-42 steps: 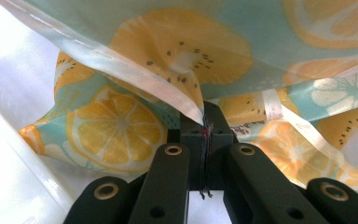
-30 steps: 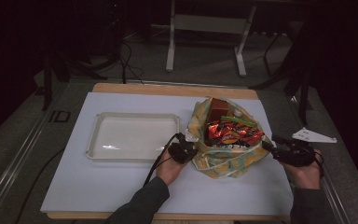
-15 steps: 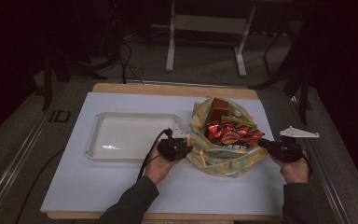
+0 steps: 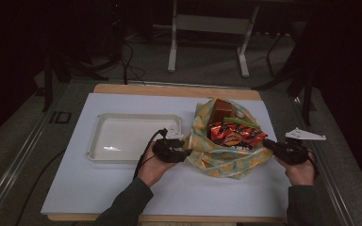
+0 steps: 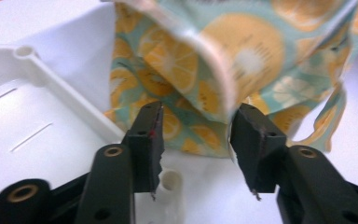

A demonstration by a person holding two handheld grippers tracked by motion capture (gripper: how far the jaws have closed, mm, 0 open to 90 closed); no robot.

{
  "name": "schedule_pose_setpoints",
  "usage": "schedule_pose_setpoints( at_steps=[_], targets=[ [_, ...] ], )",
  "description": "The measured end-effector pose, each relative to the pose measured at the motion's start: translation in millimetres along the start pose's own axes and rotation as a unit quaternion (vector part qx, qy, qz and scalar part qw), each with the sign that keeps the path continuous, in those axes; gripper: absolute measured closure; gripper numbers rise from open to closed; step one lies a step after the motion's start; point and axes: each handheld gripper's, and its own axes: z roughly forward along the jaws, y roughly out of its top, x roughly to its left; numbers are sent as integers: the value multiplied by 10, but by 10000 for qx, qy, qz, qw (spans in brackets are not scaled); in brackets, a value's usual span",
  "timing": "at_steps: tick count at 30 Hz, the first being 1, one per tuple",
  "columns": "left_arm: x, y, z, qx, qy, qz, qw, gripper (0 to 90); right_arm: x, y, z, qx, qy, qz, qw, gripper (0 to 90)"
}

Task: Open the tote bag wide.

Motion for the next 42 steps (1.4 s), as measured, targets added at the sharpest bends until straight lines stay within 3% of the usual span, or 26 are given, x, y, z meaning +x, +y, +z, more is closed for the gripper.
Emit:
schedule_pose_setpoints(
  at_steps=[5,8,14,16,23,31,33,37,42],
  targets=[
    [10,36,-54,-247,-265,-44,9993,441,16,-5,5,12,23,-21,10000,885],
    [18,104,-56,-377,-226,-28,9990,410,27,-8,14,3,36,-59,10000,885],
    [137,266,-16,-630,-110,-321,9974,439,36,-8,25,26,113,-110,9999,882],
    [170,333,-3,-661,-25,-323,9973,441,37,-2,30,14,121,-115,9999,880],
    [226,623,77,-689,185,-178,9973,433,45,22,64,-17,161,-158,9997,843],
    [213,837,311,-611,354,106,9974,428,49,59,111,-201,170,-153,9995,693],
    [214,869,367,-533,440,173,9975,454,39,72,120,-258,195,-126,9994,704],
    [212,929,447,-453,490,315,9973,571,25,109,139,-274,187,-104,9994,817],
    [249,1010,499,-448,523,249,9973,767,3,179,176,-244,148,-161,9995,870]
  ],
)
